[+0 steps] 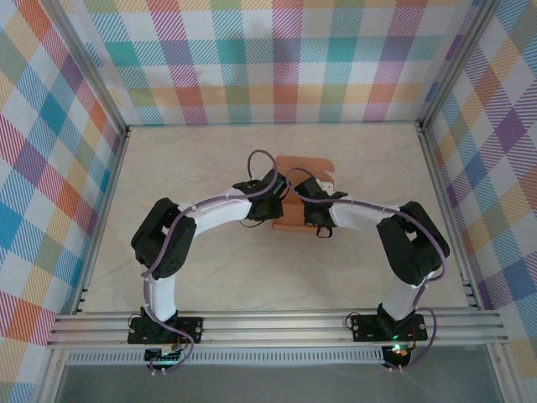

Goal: Fold the paper box

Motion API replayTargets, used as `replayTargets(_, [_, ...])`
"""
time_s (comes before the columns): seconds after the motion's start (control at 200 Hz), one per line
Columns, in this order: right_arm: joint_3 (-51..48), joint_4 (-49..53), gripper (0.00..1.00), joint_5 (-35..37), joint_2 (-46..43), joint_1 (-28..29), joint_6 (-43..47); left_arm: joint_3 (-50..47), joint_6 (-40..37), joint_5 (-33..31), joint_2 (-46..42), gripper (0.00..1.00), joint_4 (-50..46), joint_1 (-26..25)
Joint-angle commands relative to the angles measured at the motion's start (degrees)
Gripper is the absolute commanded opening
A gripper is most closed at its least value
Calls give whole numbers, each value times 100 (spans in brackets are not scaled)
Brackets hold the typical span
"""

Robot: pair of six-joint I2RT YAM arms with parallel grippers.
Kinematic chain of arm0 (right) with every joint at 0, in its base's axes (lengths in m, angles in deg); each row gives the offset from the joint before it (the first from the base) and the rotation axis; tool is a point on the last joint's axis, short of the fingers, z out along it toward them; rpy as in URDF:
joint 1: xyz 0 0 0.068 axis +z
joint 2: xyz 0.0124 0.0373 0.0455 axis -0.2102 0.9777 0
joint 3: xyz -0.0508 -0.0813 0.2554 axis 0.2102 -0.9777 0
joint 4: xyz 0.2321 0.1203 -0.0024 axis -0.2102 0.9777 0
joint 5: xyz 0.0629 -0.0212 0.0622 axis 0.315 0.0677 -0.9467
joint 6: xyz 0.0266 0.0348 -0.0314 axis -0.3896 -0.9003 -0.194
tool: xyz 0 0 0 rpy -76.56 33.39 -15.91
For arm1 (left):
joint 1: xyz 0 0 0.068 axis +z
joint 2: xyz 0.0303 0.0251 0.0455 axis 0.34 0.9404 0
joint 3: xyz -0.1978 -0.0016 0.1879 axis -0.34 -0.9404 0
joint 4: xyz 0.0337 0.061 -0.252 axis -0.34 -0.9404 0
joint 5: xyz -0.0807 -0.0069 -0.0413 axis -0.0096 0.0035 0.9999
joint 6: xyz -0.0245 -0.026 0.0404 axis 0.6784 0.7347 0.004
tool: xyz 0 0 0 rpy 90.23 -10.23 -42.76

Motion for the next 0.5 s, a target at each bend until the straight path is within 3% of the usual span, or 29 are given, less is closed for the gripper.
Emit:
replayTargets(0.0, [61,439,8,58,142,166,-390,162,66,161,295,37,46,42])
replayTargets(0.265, [74,322,8,-172,193,221,-366,237,114,421,561,27,203,104])
replayTargets(0.495, [102,335,8,-184,202,220,-335,264,84,397,589,5,154,111])
